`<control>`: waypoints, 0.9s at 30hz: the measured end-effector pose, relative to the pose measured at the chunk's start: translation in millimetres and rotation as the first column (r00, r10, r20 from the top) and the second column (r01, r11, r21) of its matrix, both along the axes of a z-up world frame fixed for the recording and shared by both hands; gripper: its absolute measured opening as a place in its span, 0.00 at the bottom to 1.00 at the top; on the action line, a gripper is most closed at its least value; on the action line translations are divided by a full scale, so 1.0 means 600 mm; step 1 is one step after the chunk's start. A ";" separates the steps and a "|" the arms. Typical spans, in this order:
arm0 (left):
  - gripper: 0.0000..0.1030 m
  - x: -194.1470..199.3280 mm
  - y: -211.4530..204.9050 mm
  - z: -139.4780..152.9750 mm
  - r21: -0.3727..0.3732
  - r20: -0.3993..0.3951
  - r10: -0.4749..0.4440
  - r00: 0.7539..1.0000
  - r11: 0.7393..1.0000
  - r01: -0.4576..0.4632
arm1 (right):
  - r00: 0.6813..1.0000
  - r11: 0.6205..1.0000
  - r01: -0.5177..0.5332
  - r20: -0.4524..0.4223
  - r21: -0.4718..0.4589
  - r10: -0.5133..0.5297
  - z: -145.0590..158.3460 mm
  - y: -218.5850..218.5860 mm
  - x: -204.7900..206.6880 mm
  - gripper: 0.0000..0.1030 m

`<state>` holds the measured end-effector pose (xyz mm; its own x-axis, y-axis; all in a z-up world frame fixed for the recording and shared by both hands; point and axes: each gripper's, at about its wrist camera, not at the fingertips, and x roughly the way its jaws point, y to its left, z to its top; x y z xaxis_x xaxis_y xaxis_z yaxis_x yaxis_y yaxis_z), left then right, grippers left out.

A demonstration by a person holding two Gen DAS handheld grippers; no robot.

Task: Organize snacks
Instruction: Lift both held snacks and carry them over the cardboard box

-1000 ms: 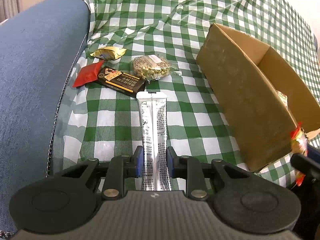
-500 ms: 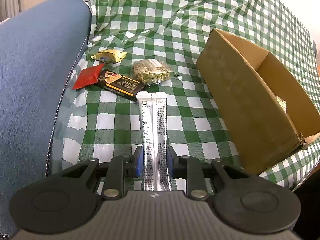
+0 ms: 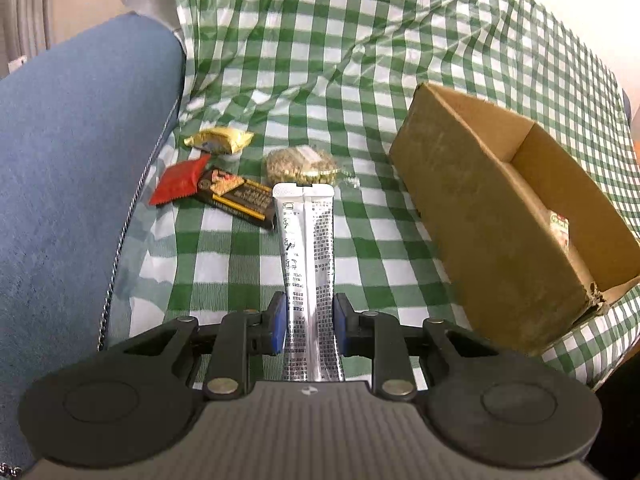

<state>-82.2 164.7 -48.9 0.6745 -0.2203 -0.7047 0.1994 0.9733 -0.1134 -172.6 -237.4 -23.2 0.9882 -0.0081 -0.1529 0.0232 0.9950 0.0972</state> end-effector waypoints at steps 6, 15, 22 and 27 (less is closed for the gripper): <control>0.26 -0.013 -0.004 0.014 0.012 0.073 0.009 0.997 1.000 -0.010 | 1.000 0.999 0.003 -0.001 0.049 -0.003 -0.026 -0.027 0.004 0.17; 0.26 -0.016 -0.027 0.047 -0.044 0.122 0.027 0.992 0.999 -0.021 | 0.998 0.999 -0.007 -0.066 0.033 0.009 -0.036 -0.022 0.038 0.17; 0.26 -0.018 -0.117 0.113 -0.095 0.191 -0.019 0.981 0.995 0.037 | 0.993 1.000 0.007 -0.115 0.030 -0.004 -0.044 -0.025 0.057 0.17; 0.26 -0.022 -0.183 0.167 -0.133 0.246 -0.046 0.968 0.988 0.081 | 0.992 0.999 0.009 -0.129 0.053 -0.003 -0.048 -0.039 0.063 0.17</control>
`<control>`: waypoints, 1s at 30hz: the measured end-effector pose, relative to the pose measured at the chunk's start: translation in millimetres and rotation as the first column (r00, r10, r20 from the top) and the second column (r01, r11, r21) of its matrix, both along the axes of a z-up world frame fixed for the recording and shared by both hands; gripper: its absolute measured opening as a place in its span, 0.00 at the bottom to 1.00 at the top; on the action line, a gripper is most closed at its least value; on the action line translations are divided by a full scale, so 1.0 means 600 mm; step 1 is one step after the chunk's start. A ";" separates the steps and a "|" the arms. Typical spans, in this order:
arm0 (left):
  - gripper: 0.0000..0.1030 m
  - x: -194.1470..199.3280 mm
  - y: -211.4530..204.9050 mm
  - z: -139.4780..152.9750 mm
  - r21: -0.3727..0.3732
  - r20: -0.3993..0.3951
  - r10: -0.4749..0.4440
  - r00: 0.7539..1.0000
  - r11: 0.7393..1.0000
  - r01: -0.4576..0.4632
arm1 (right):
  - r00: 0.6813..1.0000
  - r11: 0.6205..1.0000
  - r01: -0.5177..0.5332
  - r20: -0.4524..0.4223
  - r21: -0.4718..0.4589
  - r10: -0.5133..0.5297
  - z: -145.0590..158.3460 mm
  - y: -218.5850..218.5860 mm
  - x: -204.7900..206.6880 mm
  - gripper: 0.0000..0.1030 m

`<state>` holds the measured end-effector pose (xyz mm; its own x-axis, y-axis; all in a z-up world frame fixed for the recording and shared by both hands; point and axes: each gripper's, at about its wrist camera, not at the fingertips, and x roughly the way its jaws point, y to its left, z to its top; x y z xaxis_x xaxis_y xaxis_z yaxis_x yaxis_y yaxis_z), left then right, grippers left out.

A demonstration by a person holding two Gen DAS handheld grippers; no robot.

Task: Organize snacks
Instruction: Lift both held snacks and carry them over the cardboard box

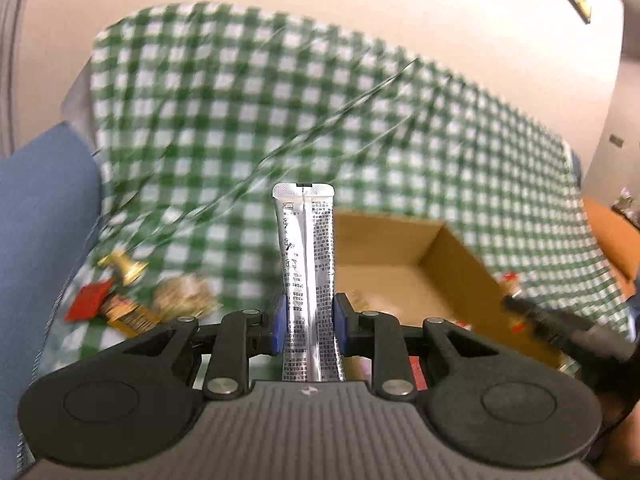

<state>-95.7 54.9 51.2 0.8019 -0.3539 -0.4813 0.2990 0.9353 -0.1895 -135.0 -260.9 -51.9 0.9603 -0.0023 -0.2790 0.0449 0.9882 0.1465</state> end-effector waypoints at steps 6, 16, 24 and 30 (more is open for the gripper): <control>0.26 0.006 -0.070 0.053 -0.028 0.055 -0.046 0.997 0.998 0.047 | 1.000 1.000 -0.006 -0.002 0.013 0.006 -0.002 -0.004 0.000 0.17; 0.26 0.030 -0.165 0.086 -0.006 0.091 -0.110 0.990 0.994 0.111 | 1.000 0.999 -0.014 0.003 0.036 0.014 -0.002 -0.006 -0.002 0.17; 0.26 0.047 -0.210 0.083 0.001 0.096 -0.139 0.986 0.990 0.140 | 1.000 0.999 -0.018 0.009 0.043 0.018 -0.003 -0.003 -0.004 0.17; 0.26 0.059 -0.229 0.077 0.006 0.093 -0.154 0.984 0.988 0.154 | 1.000 0.999 -0.020 0.009 0.049 0.020 -0.004 -0.002 -0.004 0.17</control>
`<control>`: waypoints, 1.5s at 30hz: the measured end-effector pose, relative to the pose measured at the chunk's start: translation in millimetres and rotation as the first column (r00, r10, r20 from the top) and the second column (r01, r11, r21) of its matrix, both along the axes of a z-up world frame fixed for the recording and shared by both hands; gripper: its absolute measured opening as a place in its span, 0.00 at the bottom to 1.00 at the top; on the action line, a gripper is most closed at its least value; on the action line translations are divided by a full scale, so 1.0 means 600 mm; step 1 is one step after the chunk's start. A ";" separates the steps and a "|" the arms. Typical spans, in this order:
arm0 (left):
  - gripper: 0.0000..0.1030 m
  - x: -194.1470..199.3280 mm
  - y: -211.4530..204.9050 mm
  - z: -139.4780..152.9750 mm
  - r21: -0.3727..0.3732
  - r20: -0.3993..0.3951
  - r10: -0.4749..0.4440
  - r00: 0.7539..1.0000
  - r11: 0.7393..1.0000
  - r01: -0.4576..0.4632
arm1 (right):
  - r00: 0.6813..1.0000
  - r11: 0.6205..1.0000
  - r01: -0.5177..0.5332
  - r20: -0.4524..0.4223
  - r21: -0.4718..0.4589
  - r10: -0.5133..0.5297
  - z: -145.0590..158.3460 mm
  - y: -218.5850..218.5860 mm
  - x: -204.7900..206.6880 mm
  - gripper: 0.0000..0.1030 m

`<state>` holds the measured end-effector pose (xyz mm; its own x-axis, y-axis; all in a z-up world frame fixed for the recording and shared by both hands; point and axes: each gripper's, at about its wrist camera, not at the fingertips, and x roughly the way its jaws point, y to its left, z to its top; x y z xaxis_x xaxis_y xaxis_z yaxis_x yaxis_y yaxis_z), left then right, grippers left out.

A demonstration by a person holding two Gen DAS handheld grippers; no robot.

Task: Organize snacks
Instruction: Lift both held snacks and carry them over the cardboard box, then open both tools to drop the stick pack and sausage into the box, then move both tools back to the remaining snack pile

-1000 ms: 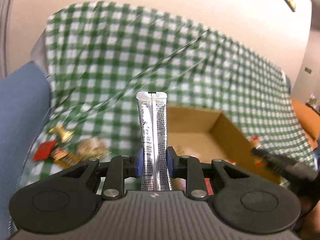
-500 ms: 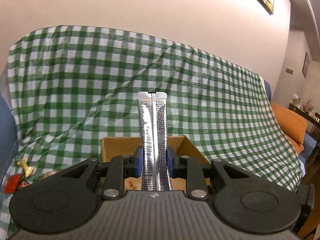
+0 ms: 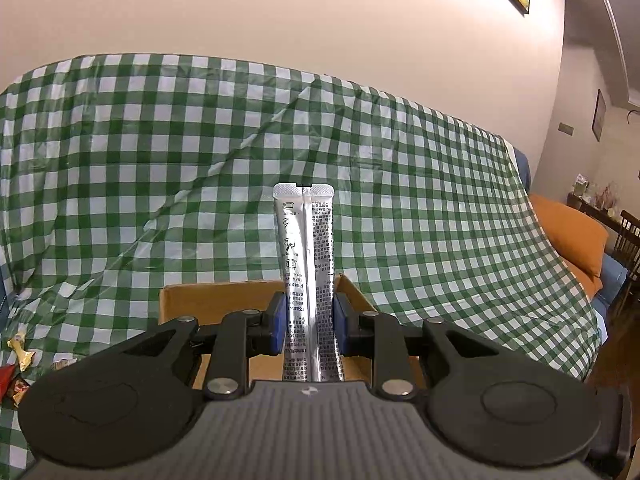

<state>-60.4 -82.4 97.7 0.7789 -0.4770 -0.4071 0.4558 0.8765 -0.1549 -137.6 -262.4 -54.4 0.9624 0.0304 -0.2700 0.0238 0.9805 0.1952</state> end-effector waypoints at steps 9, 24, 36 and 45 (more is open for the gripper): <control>0.26 0.010 -0.007 0.000 -0.007 -0.002 -0.004 1.000 1.000 0.004 | 1.000 1.000 -0.003 -0.001 -0.003 0.003 -0.001 0.001 0.001 0.17; 0.27 0.033 -0.016 -0.002 -0.026 -0.018 -0.004 1.000 1.000 0.004 | 1.000 1.000 -0.013 -0.006 -0.014 0.013 -0.002 0.001 0.010 0.17; 0.45 0.004 0.050 -0.039 0.000 0.020 -0.003 1.000 1.000 0.003 | 0.998 0.998 0.067 -0.020 -0.009 -0.067 -0.003 -0.010 0.014 0.52; 0.10 -0.092 0.230 -0.162 0.039 -0.065 0.059 0.996 0.998 -0.056 | 0.995 0.995 0.097 0.003 -0.009 -0.097 0.001 0.000 -0.008 0.52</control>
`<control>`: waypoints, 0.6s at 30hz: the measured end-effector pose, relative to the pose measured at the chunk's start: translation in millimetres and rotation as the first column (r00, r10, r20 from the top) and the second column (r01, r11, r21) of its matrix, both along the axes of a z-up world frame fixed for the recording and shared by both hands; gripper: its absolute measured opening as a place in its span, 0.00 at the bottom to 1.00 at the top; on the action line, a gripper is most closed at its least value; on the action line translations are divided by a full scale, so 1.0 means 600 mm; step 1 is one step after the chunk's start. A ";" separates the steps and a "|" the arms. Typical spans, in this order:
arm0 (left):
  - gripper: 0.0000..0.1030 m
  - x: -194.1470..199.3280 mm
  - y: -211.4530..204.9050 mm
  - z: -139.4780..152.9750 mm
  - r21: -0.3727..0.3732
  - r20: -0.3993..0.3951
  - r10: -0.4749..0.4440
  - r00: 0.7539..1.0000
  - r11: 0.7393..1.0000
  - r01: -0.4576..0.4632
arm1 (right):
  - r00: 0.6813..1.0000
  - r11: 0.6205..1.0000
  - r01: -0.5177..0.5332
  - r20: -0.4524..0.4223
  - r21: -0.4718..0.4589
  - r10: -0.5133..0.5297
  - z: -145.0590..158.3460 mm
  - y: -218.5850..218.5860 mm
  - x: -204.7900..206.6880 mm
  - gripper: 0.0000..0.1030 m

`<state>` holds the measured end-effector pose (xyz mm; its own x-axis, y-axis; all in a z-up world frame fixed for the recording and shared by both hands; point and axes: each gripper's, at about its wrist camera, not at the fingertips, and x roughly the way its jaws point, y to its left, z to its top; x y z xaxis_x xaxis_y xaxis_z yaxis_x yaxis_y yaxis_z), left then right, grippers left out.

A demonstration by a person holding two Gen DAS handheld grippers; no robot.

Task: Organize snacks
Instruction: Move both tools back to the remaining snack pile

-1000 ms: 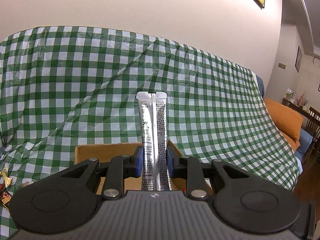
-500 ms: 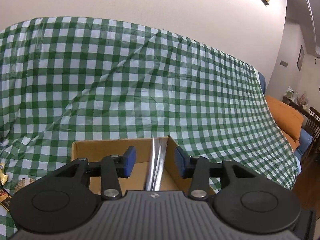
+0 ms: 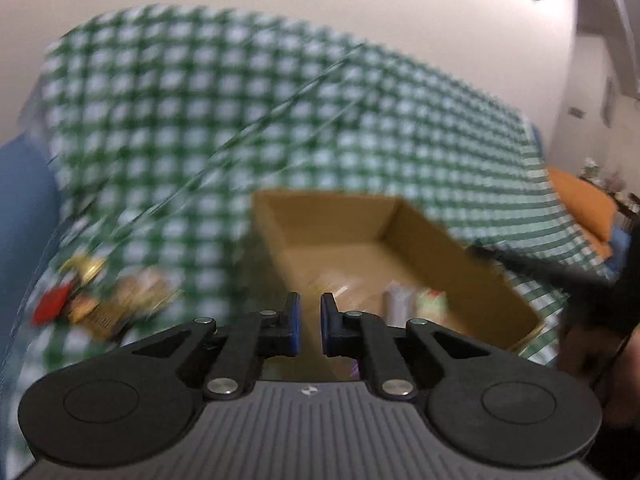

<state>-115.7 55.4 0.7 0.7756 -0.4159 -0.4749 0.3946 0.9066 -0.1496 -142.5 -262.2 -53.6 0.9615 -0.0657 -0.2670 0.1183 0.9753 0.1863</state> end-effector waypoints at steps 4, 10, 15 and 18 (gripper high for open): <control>0.10 0.005 0.083 -0.026 -0.020 -0.014 0.161 0.987 0.987 -0.161 | 1.000 1.000 -0.024 0.016 0.016 0.024 0.008 0.008 -0.011 0.42; 0.10 0.055 0.171 -0.057 -0.037 0.004 0.377 0.926 0.926 -0.376 | 0.997 0.997 -0.077 0.031 -0.001 0.077 0.028 0.039 -0.022 0.29; 0.11 0.112 0.179 -0.094 0.111 0.021 0.494 0.869 0.863 -0.493 | 0.993 0.993 -0.113 0.029 -0.028 0.114 0.047 0.069 -0.021 0.30; 0.14 0.149 0.169 -0.115 0.248 0.077 0.510 0.857 0.823 -0.512 | 0.990 0.990 -0.137 0.025 -0.034 0.138 0.055 0.083 -0.017 0.30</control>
<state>-26.2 156.8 -68.4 0.8476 0.1726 -0.5017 -0.1352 0.9846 0.1104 -152.9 -212.1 -20.6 0.9688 0.0592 -0.2409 -0.0217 0.9876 0.1555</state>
